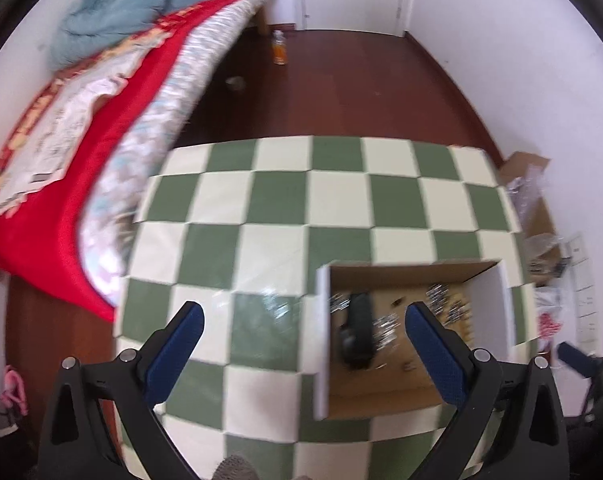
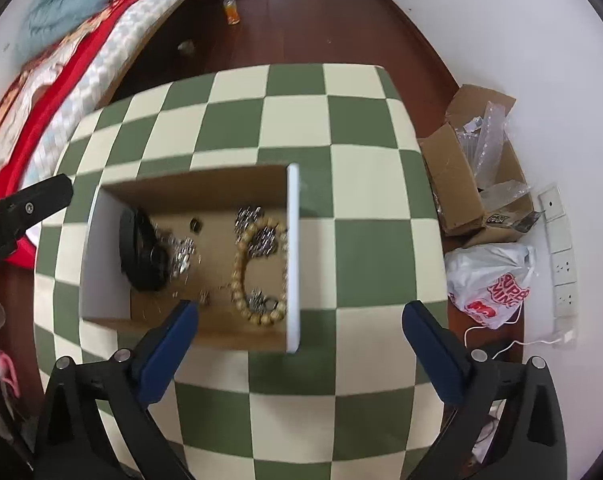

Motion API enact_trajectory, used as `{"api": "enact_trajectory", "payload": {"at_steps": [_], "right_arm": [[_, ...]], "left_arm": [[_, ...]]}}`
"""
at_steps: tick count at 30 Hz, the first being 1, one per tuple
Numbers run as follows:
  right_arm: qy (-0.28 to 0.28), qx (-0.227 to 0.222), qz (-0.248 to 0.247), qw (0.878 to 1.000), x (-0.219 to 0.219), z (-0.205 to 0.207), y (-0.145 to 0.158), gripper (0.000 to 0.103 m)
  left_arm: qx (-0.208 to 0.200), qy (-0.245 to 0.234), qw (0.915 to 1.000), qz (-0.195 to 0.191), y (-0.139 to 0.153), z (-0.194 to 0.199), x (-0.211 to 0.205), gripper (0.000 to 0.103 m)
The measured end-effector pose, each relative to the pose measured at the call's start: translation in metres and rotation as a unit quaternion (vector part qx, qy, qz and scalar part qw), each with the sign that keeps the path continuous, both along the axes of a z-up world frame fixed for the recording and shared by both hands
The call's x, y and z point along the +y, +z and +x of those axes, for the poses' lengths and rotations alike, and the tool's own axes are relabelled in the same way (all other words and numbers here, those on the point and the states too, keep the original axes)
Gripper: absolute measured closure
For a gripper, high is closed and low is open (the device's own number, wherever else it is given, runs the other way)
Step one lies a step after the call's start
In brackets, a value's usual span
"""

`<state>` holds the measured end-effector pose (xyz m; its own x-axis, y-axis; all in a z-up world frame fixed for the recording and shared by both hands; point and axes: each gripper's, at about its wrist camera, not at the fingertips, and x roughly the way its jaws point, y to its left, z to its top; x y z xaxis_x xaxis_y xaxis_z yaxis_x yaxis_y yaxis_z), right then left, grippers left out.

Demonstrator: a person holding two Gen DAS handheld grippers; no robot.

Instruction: Organize jewelry

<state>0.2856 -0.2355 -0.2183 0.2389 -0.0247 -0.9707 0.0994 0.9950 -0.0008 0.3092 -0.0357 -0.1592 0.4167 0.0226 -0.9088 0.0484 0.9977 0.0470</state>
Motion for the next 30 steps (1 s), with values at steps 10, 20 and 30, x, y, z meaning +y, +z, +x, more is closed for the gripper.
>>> {"api": "enact_trajectory", "payload": {"at_steps": [10, 20, 30], "right_arm": [[-0.008, -0.025, -0.004, 1.0, 0.005, -0.037, 0.028, 0.0], [-0.009, -0.097, -0.019, 0.995, 0.008, -0.104, 0.104, 0.0], [0.001, -0.181, -0.025, 0.983, 0.017, -0.179, 0.193, 0.0]], "left_arm": [[0.001, 0.006, 0.9999, 0.013, 0.006, -0.052, 0.012, 0.0], [-0.07, 0.008, 0.9975, -0.003, 0.072, -0.126, 0.015, 0.0], [-0.129, 0.003, 0.9913, -0.029, 0.14, -0.195, 0.029, 0.0]]}}
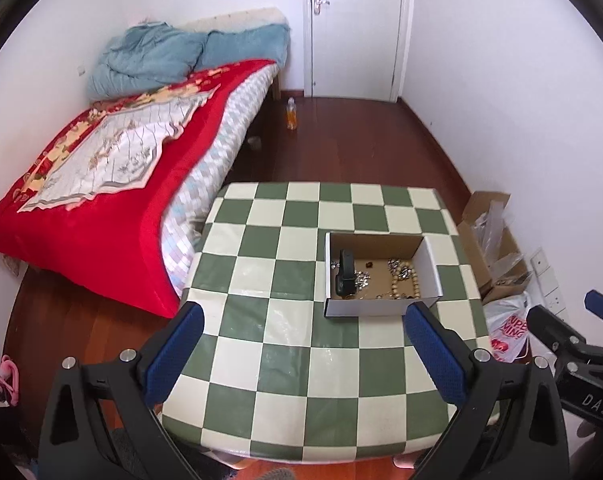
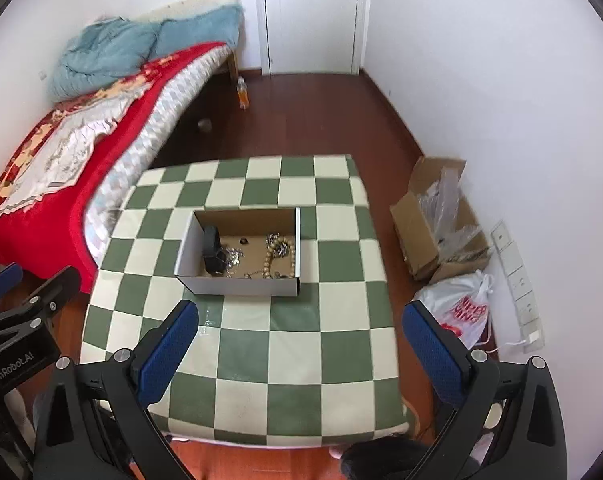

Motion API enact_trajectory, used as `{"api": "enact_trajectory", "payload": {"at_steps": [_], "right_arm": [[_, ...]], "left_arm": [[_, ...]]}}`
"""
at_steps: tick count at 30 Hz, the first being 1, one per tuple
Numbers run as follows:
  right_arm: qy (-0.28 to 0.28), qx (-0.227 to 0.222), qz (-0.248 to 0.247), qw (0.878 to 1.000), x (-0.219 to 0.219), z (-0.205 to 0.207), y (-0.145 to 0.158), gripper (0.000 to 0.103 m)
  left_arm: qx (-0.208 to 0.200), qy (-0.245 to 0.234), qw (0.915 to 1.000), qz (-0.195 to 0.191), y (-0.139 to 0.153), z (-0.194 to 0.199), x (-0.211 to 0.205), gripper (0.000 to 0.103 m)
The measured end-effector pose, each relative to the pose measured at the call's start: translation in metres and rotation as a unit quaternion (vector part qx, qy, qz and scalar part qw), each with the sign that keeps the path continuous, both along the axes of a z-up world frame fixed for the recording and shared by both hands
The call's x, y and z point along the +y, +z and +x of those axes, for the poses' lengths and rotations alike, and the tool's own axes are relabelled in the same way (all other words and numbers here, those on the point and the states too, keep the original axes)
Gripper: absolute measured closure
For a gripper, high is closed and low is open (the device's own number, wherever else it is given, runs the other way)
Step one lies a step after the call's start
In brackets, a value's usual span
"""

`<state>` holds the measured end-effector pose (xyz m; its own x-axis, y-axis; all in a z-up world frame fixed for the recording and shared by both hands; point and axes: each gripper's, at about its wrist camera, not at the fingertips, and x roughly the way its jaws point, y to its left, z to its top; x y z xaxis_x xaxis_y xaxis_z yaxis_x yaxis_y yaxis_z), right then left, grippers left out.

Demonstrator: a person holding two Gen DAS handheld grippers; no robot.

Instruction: Organize jewelry

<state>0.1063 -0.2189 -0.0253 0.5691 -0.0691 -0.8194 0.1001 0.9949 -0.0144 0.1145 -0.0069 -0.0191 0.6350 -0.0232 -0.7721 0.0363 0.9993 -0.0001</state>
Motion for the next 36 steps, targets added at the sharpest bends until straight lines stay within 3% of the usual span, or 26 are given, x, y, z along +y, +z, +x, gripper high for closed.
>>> {"api": "enact_trajectory", "payload": {"at_steps": [9, 17, 36], "right_arm": [[0.01, -0.034, 0.006, 0.999, 0.009, -0.043, 0.055, 0.0], [0.011, -0.044, -0.01, 0.999, 0.014, -0.038, 0.083, 0.0], [0.011, -0.029, -0.019, 0.999, 0.01, 0.009, 0.074, 0.0]], "left_arm": [[-0.015, 0.008, 0.9998, -0.008, 0.044, -0.037, 0.015, 0.0], [-0.017, 0.013, 0.9997, -0.005, 0.065, -0.035, 0.014, 0.0], [-0.009, 0.032, 0.9994, 0.003, 0.065, -0.003, 0.003, 0.0]]}}
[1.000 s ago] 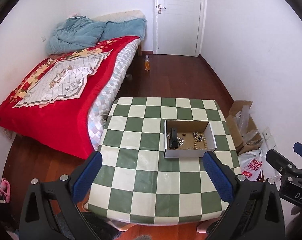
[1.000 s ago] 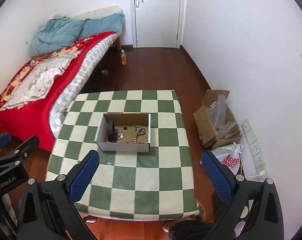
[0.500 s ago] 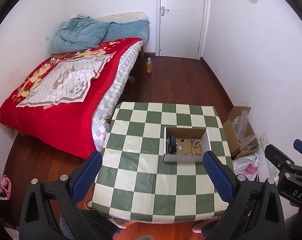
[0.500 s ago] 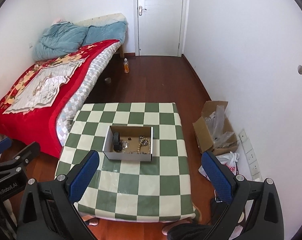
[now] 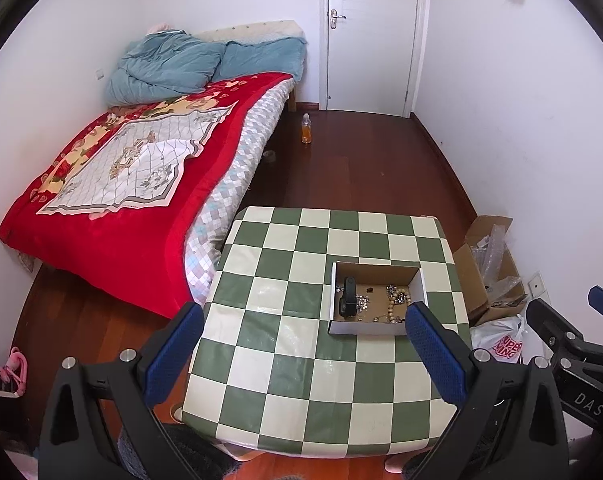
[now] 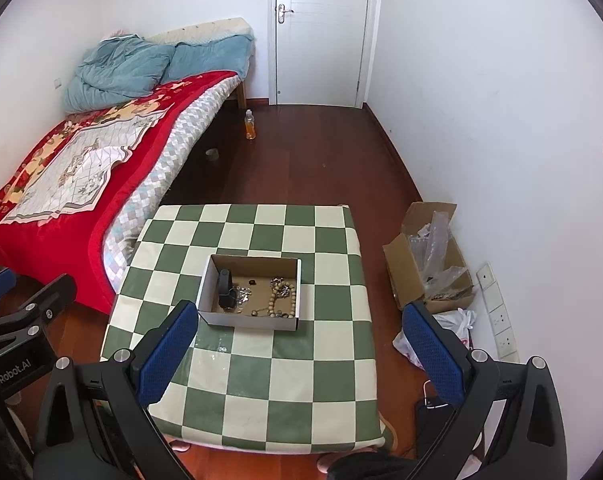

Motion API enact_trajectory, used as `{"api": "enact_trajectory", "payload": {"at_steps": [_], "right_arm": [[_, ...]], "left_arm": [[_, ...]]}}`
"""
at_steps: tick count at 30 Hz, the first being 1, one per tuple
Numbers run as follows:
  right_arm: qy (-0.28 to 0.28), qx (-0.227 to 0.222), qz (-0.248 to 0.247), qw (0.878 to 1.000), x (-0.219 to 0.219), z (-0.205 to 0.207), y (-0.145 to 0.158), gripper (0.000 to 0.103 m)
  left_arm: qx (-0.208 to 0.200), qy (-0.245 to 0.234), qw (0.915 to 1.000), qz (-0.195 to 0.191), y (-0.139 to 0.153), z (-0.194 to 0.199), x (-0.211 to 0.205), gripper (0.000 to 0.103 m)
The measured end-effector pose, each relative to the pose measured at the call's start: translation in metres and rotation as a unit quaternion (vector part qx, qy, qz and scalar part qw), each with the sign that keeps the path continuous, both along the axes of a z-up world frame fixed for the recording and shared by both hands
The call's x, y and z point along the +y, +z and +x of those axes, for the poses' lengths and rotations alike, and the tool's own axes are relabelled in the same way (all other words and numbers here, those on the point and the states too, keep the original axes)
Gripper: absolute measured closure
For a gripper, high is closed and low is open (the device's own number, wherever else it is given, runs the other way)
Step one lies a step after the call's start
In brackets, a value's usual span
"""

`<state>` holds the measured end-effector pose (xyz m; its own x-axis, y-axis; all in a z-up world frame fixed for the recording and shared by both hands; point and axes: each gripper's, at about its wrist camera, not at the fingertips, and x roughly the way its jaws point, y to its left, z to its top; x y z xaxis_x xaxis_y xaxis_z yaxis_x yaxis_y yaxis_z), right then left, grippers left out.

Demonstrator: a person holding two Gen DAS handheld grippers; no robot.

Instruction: Organize jewelry

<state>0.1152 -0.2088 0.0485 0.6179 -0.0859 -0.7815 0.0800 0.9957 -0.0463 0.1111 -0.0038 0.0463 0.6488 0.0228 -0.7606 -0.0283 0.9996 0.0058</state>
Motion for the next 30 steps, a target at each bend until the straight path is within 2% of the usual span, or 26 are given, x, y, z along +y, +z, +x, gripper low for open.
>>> {"api": "enact_trajectory", "payload": {"at_steps": [30], "right_arm": [[-0.007, 0.006, -0.002, 1.0, 0.0027, -0.0015, -0.0048, 0.0]], "left_arm": [[0.002, -0.002, 0.9999, 0.016, -0.0069, 0.0008, -0.0024, 0.0]]}}
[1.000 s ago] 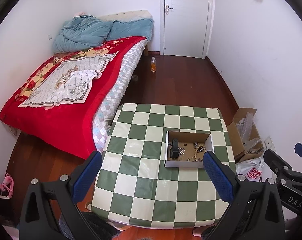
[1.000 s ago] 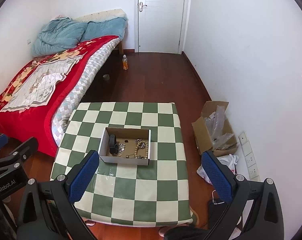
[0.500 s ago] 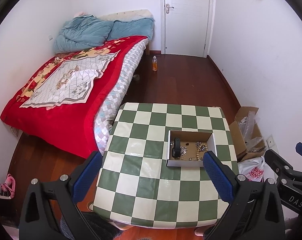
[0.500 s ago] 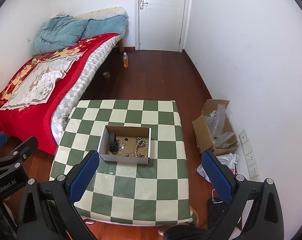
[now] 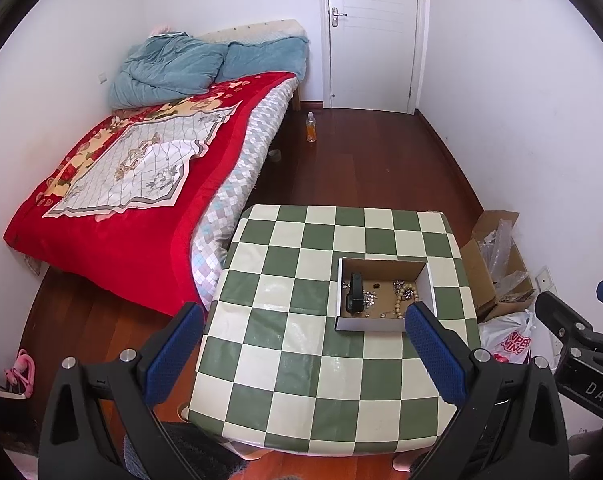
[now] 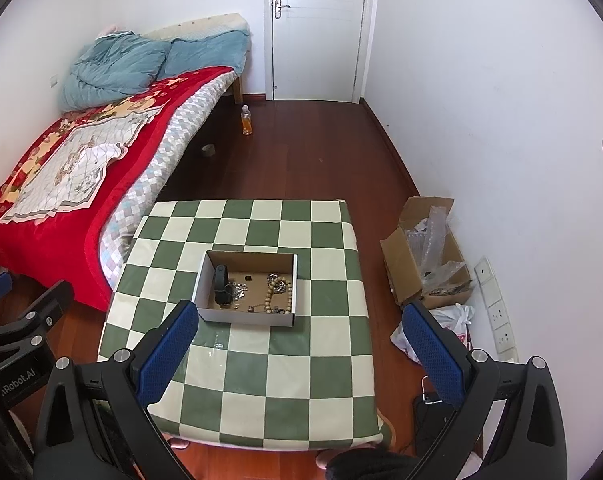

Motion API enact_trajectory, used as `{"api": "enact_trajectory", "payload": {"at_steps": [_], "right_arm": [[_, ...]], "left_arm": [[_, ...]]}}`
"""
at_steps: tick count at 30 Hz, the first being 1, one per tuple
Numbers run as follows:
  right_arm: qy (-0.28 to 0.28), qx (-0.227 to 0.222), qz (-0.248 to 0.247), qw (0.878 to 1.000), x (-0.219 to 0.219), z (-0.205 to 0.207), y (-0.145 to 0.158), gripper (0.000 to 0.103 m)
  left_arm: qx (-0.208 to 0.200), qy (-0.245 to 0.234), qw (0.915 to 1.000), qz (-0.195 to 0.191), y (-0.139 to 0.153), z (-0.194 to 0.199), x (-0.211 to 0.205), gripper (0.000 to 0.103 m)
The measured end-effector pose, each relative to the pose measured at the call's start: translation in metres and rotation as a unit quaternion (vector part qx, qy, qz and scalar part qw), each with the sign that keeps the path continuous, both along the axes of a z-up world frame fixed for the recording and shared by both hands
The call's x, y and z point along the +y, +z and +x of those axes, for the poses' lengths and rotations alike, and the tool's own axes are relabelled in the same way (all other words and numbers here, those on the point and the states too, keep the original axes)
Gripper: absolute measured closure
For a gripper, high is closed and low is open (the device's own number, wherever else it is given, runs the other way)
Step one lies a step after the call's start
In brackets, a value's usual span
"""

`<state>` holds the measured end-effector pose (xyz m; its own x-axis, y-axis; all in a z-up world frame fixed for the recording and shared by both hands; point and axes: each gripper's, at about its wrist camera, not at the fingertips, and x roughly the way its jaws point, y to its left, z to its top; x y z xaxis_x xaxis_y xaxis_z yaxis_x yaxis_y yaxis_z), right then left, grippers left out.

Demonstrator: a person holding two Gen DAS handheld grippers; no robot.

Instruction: Organize jewelry

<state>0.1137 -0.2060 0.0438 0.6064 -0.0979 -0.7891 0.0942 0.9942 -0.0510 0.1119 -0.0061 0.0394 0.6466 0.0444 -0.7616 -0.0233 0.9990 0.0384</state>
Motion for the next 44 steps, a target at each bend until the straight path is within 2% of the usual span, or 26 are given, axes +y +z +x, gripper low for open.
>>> {"api": "enact_trajectory", "payload": {"at_steps": [39, 44], "right_arm": [[-0.008, -0.002, 0.003, 1.0, -0.0046, -0.001, 0.0043, 0.0], [-0.008, 0.0, 0.004, 1.0, -0.0056, -0.0002, 0.0053, 0.0]], "left_arm": [[-0.012, 0.004, 0.9999, 0.003, 0.0053, -0.0039, -0.0005, 0.0], [-0.017, -0.002, 0.9998, -0.007, 0.0063, -0.0077, 0.0006, 0.0]]}}
